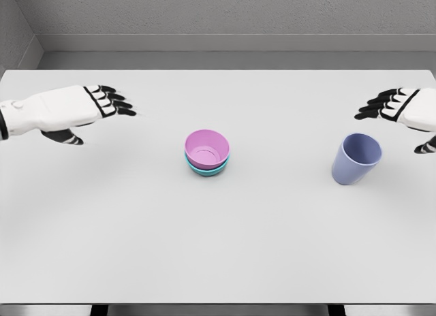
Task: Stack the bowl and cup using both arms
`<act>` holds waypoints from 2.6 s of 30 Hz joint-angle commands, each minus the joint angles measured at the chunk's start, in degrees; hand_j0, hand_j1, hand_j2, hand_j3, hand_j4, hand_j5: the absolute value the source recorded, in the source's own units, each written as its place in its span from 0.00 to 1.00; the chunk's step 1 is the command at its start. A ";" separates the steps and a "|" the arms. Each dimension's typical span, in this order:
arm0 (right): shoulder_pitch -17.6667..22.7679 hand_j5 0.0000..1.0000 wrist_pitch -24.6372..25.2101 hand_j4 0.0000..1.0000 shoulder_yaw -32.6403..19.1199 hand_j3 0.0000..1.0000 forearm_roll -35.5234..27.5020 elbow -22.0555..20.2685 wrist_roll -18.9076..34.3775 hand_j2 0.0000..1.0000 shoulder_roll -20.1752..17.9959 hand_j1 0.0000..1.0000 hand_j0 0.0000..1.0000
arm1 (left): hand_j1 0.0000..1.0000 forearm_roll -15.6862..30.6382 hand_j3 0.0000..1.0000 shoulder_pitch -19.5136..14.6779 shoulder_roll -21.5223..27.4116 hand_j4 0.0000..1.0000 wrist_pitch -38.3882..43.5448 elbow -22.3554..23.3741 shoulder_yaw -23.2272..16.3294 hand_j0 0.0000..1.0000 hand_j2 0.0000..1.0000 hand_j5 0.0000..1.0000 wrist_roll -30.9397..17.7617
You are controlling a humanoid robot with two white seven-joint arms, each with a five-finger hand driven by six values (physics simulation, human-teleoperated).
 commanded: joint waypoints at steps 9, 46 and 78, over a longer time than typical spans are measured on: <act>-7.98 1.00 0.13 1.00 11.92 1.00 0.22 1.99 0.50 1.00 2.12 1.00 1.00 | 1.00 1.28 1.00 0.00 2.08 1.00 0.11 4.03 1.54 1.00 1.00 1.00 0.05; -14.15 1.00 0.13 1.00 22.31 1.00 1.19 10.17 0.50 1.00 6.44 1.00 1.00 | 1.00 1.10 1.00 0.53 2.00 1.00 0.11 3.41 0.92 1.00 1.00 1.00 -0.21; -17.84 0.69 0.13 0.69 22.75 0.69 1.28 9.90 0.50 0.69 6.61 0.69 0.69 | 1.00 1.10 1.00 0.53 2.00 1.00 0.11 3.24 0.92 1.00 1.00 1.00 -0.30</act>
